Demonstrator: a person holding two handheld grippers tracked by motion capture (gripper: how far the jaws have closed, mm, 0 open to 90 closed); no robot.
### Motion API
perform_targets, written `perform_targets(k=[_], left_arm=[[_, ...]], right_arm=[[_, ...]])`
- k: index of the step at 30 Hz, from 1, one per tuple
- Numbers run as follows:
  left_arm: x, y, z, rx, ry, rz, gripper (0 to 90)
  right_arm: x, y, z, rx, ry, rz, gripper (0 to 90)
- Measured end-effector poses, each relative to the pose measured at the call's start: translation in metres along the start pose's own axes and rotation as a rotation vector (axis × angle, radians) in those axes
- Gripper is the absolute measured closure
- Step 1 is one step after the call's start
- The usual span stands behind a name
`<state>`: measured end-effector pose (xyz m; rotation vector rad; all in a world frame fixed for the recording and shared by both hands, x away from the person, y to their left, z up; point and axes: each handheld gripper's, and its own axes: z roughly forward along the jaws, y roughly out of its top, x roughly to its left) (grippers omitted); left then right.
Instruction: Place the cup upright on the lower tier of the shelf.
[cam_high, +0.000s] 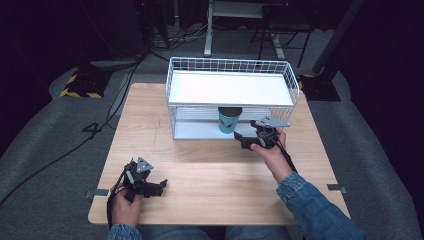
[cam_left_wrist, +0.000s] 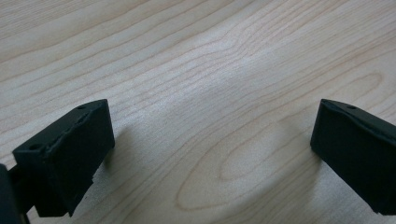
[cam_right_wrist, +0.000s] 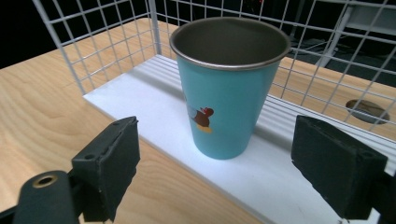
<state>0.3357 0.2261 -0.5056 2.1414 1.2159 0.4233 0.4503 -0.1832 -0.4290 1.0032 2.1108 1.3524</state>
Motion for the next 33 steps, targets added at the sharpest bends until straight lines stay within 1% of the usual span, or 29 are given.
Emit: perform_targets(k=[3, 12, 17, 20, 21, 27, 28, 30, 31, 32, 33], left_arm=[[0.000, -0.002, -0.001, -0.003, 0.008, -0.007, 0.1], [0.000, -0.002, -0.001, -0.001, 0.009, -0.005, 0.1], [-0.001, 0.000, 0.000, -0.002, 0.009, -0.007, 0.0], [-0.001, 0.000, 0.001, -0.002, 0.015, -0.011, 0.0], [-0.001, 0.001, 0.001, -0.005, 0.016, -0.015, 0.0], [-0.001, 0.004, 0.003, -0.002, 0.025, -0.022, 0.0], [-0.001, 0.004, 0.004, -0.004, 0.030, -0.030, 0.0], [-0.001, 0.005, 0.005, -0.004, 0.029, -0.027, 0.0], [-0.001, 0.006, 0.006, -0.004, 0.030, -0.030, 0.0], [-0.001, 0.006, 0.006, -0.004, 0.030, -0.030, 0.0], [-0.001, 0.007, 0.006, -0.004, 0.031, -0.035, 0.0]], right_arm=[[-0.001, 0.000, -0.012, -0.004, 0.012, -0.003, 16.2], [-0.004, -0.003, -0.047, 0.000, 0.047, -0.017, 16.2], [-0.007, -0.008, -0.065, 0.020, 0.072, -0.012, 16.2], [-0.010, -0.014, -0.076, 0.038, 0.076, -0.011, 16.3], [-0.013, -0.019, -0.081, 0.057, 0.076, -0.005, 16.2], [-0.017, -0.032, -0.094, 0.092, 0.068, -0.010, 16.3], [-0.018, -0.035, -0.097, 0.101, 0.074, -0.009, 16.4], [-0.019, -0.041, -0.103, 0.121, 0.089, 0.000, 18.2], [-0.021, -0.046, -0.107, 0.126, 0.108, 0.007, 20.2], [-0.021, -0.046, -0.107, 0.126, 0.108, 0.007, 20.2], [-0.022, -0.053, -0.111, 0.136, 0.108, 0.018, 20.2]])
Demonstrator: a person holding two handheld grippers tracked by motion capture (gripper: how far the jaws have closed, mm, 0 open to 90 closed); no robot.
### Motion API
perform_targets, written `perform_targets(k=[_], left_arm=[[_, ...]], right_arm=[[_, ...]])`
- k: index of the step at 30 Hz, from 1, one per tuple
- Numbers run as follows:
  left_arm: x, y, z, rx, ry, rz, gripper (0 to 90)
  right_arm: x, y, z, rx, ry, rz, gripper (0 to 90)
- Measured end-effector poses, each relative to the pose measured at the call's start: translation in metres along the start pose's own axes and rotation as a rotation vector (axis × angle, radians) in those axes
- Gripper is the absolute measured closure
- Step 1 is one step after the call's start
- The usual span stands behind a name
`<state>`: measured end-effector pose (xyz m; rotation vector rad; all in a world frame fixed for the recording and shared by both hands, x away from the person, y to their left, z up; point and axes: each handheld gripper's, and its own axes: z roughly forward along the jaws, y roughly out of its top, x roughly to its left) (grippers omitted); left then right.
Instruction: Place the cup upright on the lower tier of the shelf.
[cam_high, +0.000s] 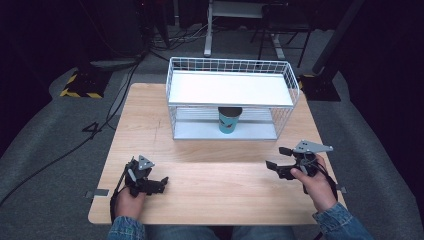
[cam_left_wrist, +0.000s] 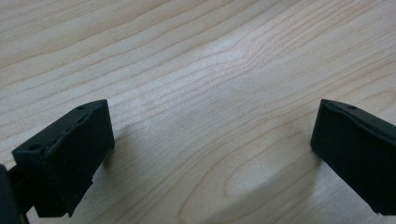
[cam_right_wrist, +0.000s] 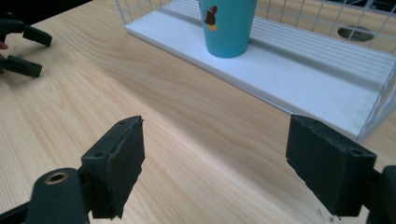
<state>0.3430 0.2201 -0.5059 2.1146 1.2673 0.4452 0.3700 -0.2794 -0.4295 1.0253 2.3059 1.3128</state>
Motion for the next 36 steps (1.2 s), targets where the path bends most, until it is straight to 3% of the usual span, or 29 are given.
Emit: perform_targets(k=[6, 14, 20, 28, 36], left_arm=[[0.000, 0.004, 0.003, 0.000, 0.006, -0.001, 0.0], [-0.001, 0.004, 0.004, -0.002, 0.007, -0.007, 0.0], [-0.001, 0.004, 0.004, -0.003, 0.008, -0.008, 0.0], [-0.001, 0.005, 0.004, -0.003, 0.007, -0.009, 0.0], [-0.001, 0.005, 0.004, -0.003, 0.009, -0.008, 0.0]], right_arm=[[-0.003, -0.018, -0.007, 0.019, -0.011, 0.008, 20.1], [-0.013, -0.044, -0.014, 0.042, -0.036, 0.056, 19.7], [-0.019, -0.060, -0.013, 0.091, -0.093, 0.035, 19.7], [-0.026, -0.081, -0.011, 0.126, -0.114, 0.070, 19.7], [-0.032, -0.091, -0.010, 0.140, -0.145, 0.061, 18.3]])
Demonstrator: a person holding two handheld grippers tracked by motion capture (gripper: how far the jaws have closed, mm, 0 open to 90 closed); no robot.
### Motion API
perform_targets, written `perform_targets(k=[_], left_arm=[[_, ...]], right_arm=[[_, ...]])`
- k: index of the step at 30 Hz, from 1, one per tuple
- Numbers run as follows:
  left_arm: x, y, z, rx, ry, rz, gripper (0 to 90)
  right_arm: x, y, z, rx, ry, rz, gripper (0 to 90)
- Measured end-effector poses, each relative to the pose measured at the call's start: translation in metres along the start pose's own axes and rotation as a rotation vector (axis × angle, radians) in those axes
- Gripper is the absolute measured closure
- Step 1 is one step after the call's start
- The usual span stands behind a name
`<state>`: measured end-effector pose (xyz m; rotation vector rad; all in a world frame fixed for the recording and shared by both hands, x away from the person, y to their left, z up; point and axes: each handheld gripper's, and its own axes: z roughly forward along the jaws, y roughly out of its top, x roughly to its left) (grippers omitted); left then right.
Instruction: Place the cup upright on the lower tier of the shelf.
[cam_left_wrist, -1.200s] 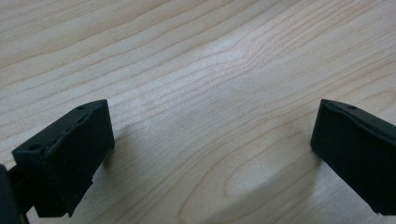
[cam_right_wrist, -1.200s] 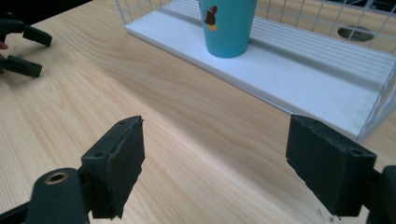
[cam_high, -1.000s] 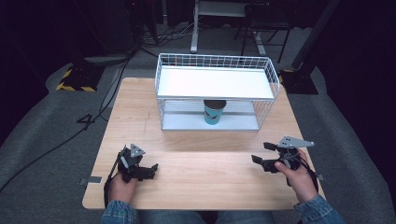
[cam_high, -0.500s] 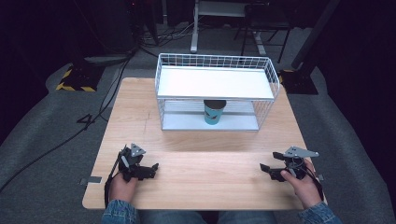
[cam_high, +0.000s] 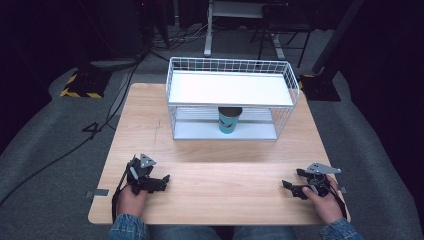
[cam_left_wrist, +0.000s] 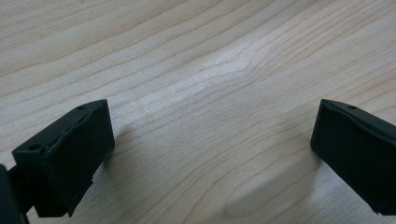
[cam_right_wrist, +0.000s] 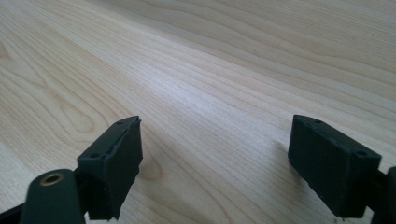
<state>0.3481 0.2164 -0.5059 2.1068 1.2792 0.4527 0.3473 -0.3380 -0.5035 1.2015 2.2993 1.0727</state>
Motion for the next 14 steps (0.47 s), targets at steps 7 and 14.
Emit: perform_targets(k=[7, 14], left_arm=[[-0.0001, -0.0001, 0.0001, -0.001, -0.001, -0.001, 0.0], [-0.0001, -0.0001, 0.0000, 0.000, -0.001, -0.001, 0.0]], right_arm=[[0.0021, 0.0003, 0.0018, 0.026, -0.022, -0.055, 14.1], [0.0023, 0.0003, 0.0021, 0.028, -0.017, -0.056, 13.3]])
